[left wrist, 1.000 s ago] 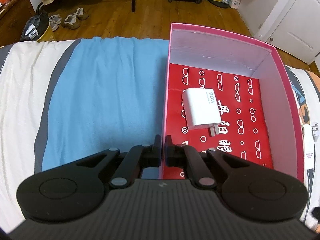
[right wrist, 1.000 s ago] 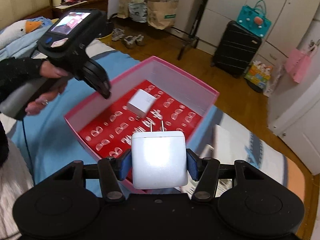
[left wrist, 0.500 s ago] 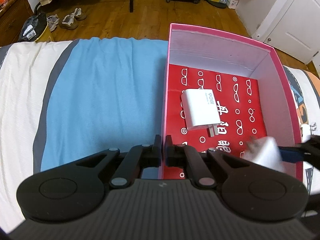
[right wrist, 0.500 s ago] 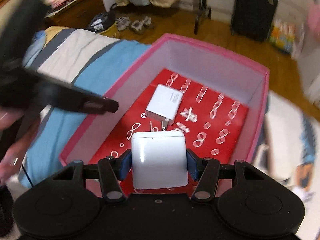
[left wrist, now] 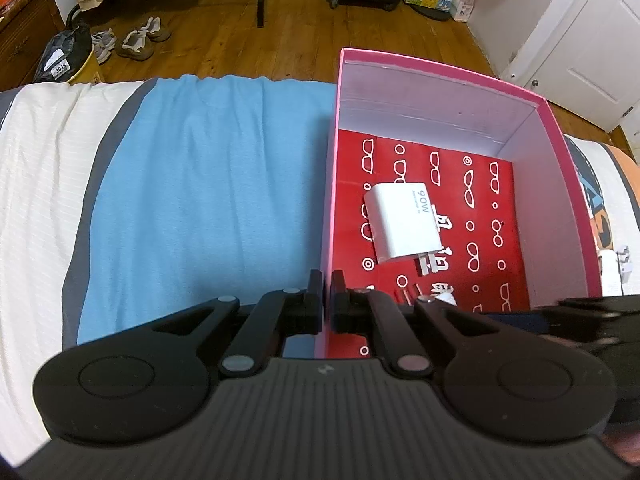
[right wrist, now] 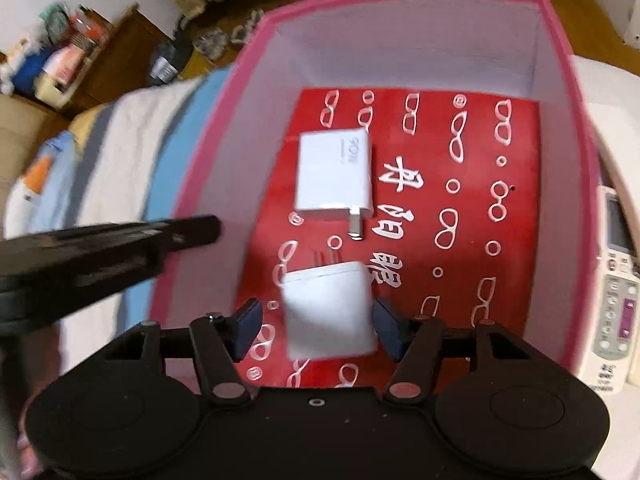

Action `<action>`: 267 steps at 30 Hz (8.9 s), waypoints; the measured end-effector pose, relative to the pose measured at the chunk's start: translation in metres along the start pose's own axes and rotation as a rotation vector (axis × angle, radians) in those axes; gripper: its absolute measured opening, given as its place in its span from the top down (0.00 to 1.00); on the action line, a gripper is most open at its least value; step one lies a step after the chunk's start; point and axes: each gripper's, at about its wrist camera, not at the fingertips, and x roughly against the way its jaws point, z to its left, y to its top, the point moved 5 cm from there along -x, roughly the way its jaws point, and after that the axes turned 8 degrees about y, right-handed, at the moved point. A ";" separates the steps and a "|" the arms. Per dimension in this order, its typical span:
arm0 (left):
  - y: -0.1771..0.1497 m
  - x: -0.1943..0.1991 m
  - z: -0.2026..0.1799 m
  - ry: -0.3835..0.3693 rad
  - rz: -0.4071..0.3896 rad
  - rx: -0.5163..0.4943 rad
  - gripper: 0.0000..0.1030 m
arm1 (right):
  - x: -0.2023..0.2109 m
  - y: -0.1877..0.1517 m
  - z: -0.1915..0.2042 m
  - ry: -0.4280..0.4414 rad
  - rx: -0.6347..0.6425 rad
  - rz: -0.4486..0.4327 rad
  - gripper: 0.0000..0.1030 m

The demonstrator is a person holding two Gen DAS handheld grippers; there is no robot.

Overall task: Organize rigid objects
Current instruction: 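Lower the second charger into the pink box and release it, then grasp the white power bank with the right gripper, then place the white power bank into the pink box beside the chargers, then grasp the small white cube charger on the bed with the right gripper, then carry the cube charger into the pink box and open the right gripper, then move the right gripper to the long white block and grasp it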

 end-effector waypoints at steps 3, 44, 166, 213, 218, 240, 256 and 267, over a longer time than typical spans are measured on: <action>0.000 0.001 -0.002 0.006 -0.004 -0.004 0.98 | 0.030 -0.005 0.008 -0.046 0.070 -0.033 0.36; -0.017 0.008 -0.013 0.080 -0.028 -0.084 0.98 | 0.111 -0.087 -0.205 -0.495 0.086 -0.078 0.31; -0.034 0.017 -0.012 0.071 -0.082 -0.113 0.98 | 0.186 -0.075 -0.027 -0.281 0.471 -0.253 0.29; -0.035 0.013 -0.019 0.131 -0.075 -0.124 0.96 | 0.149 -0.052 -0.223 -0.414 -0.023 -0.448 0.47; -0.035 0.014 -0.018 0.118 -0.078 -0.120 0.97 | 0.169 -0.060 -0.161 -0.321 0.088 -0.512 0.48; -0.034 0.019 -0.007 0.025 -0.089 -0.070 0.99 | 0.039 -0.044 0.017 -0.091 0.311 -0.128 0.48; -0.032 0.016 -0.005 0.010 -0.079 -0.064 0.98 | 0.059 -0.044 0.016 0.002 0.196 -0.045 0.40; -0.032 0.015 -0.009 0.041 -0.073 -0.073 0.98 | 0.157 -0.054 -0.046 -0.143 0.264 -0.141 0.40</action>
